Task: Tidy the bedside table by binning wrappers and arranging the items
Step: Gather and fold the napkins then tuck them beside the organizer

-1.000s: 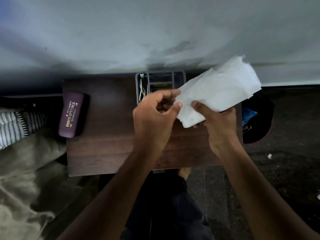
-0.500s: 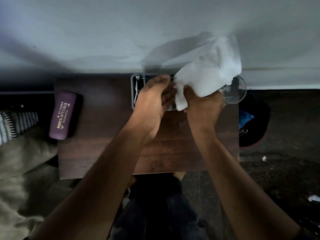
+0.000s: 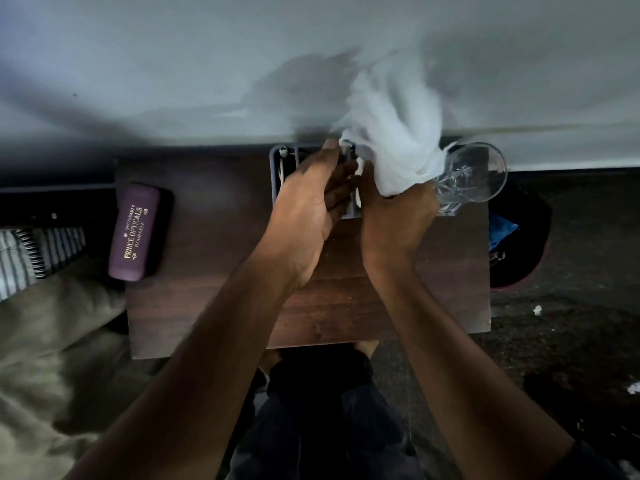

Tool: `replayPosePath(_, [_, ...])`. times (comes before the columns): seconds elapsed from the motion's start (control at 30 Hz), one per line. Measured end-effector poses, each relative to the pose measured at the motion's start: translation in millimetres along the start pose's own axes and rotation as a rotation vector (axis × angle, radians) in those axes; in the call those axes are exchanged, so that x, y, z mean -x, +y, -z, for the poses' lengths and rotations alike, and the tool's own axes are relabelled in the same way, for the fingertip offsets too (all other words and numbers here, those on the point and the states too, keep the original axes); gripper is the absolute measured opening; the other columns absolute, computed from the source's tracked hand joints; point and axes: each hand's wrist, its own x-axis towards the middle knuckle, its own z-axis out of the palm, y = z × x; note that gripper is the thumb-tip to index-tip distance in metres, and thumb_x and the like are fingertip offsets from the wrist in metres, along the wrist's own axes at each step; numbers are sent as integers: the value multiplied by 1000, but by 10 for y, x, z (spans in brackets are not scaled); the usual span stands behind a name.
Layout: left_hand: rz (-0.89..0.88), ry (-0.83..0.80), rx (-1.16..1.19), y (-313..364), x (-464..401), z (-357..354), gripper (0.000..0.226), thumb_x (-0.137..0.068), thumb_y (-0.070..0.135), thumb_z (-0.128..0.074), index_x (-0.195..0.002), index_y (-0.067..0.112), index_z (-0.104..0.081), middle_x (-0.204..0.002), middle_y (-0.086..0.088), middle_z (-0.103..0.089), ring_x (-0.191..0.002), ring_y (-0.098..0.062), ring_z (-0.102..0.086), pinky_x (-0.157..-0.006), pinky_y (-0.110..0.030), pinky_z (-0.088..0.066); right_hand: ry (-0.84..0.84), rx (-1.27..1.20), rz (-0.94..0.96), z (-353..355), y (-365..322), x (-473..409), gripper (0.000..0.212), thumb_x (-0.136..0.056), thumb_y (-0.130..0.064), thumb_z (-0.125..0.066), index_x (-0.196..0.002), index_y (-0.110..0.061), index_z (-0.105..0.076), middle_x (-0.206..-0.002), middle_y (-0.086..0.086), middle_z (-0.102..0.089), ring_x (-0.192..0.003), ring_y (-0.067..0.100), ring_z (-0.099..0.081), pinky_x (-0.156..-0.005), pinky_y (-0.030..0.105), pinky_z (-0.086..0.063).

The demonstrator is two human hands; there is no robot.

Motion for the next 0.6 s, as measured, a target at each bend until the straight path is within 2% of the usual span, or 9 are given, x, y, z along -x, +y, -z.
replayPosePath(0.13, [15,-24,-42,-7,-5,48,47,-104,41,-44,-141,13,-54,-136,-11,-64,-126,-23,-61,-116,-42,-39,-99,64,8,12,55,11,39,-81,-19,-78,-113,1,-71,-107,16,-75,-100,29,-72,-83,43,-58])
replayPosePath(0.23, [-6,-47,-141,-10,-5,63,44,-104,42,-43,-138,17,-57,-133,-5,-67,-124,-16,-62,-116,-39,-39,-133,91,2,55,96,-14,31,-79,-22,-78,-104,-4,-74,-97,13,-76,-92,31,-72,-78,46,-58])
replayPosePath(0.33, [-43,-69,-273,22,4,39,35,-102,48,-43,-116,30,-70,-126,1,-72,-122,-13,-63,-115,-40,-39,-249,144,73,109,97,-15,23,-79,-20,-73,-98,-7,-75,-92,12,-76,-87,32,-72,-74,46,-57])
replayPosePath(0.4, [-60,-70,-348,39,-4,4,36,-99,53,-43,-101,36,-74,-120,-1,-74,-118,-16,-65,-111,-39,-42,-229,169,205,146,65,21,25,-79,-12,-72,-104,-13,-71,-99,13,-76,-92,34,-71,-80,43,-57])
replayPosePath(0.47, [-83,-43,-410,44,-4,-7,39,-99,57,-40,-104,37,-73,-110,11,-77,-110,-3,-67,-101,-23,-47,-195,142,243,170,45,30,36,-81,-5,-68,-115,-16,-67,-113,13,-75,-107,35,-69,-91,43,-55])
replayPosePath(0.53, [-97,-37,-456,54,11,-14,39,-100,61,-36,-116,42,-66,-95,30,-75,-95,17,-64,-83,-3,-47,-245,149,151,183,54,23,38,-82,-6,-68,-120,-10,-68,-119,14,-72,-116,34,-65,-96,45,-54])
replayPosePath(0.6, [-94,-31,-492,46,21,-15,44,-98,65,-34,-123,43,-63,-105,24,-75,-103,11,-65,-84,-8,-51,-330,159,44,193,66,28,39,-81,-11,-71,-120,-7,-67,-118,16,-70,-114,33,-65,-94,46,-54])
